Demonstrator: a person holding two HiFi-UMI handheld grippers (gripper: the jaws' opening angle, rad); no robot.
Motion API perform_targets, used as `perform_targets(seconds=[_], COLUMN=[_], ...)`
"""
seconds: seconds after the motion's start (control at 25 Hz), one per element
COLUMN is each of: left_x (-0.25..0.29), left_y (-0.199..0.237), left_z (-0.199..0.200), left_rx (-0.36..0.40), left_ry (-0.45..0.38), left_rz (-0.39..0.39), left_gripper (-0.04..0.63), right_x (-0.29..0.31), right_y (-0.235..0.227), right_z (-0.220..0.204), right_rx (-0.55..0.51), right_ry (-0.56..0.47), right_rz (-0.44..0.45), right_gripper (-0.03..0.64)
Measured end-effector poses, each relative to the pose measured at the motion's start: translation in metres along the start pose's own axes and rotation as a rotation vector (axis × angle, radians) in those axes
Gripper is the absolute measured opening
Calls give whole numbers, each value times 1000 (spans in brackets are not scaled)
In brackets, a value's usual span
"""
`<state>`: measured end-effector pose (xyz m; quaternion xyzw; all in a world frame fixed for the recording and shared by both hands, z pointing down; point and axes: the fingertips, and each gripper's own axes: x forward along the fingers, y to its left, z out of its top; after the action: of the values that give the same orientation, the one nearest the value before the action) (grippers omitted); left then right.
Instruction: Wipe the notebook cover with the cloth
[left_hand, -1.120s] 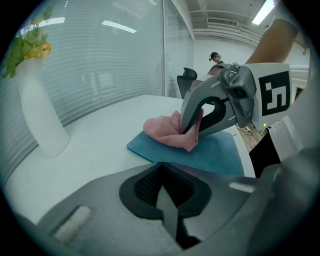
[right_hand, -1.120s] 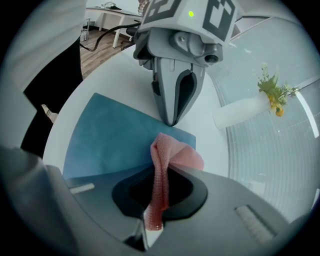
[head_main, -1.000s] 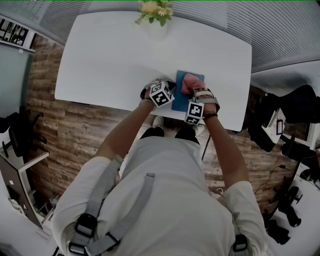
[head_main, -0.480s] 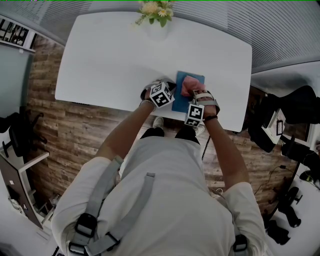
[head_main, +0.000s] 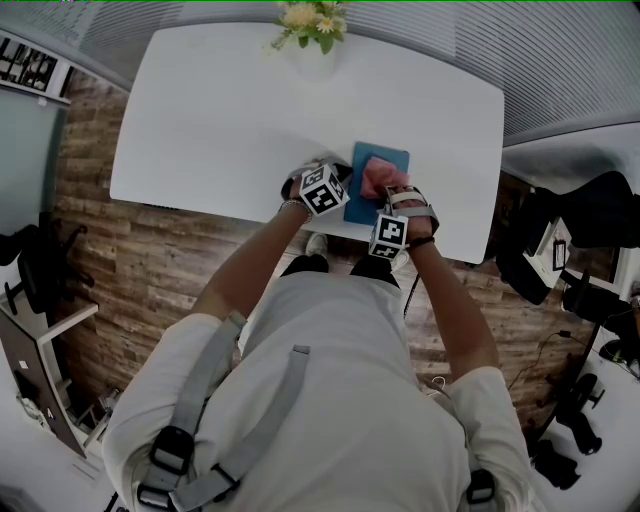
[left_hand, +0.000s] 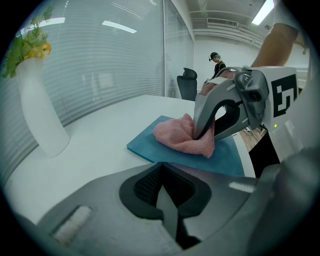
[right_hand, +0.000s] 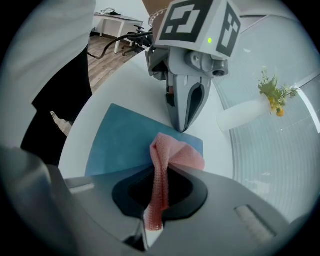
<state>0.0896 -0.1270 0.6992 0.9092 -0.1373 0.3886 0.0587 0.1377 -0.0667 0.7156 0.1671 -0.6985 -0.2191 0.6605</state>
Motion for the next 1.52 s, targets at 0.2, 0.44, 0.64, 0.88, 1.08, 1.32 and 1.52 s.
perform_targets(seconds=[0.2, 0.44, 0.64, 0.88, 1.08, 1.32, 1.52], left_x=[0, -1, 0, 0, -1, 0, 1], left_y=[0, 0, 0, 0, -1, 1, 1], left_z=[0, 1, 0, 0, 0, 0, 0], left_rx=[-2, 0, 0, 1, 2, 1, 0], left_ry=[0, 0, -1, 0, 0, 0, 0], left_rz=[-2, 1, 3, 6, 6, 5, 3], left_gripper=[-2, -2, -2, -2, -2, -2, -2], right_x=[-4, -8, -12, -18, -23, -27, -30], right_y=[5, 13, 19, 25, 34, 38, 42], right_z=[3, 6, 10, 16, 19, 21, 23], right_rx=[6, 19, 31, 47, 65, 67, 74], right_ry=[-12, -23, -38, -60, -67, -77, -85], right_rz=[9, 24, 34, 40, 71, 78, 90], right_gripper=[2, 2, 2, 2, 2, 2, 2])
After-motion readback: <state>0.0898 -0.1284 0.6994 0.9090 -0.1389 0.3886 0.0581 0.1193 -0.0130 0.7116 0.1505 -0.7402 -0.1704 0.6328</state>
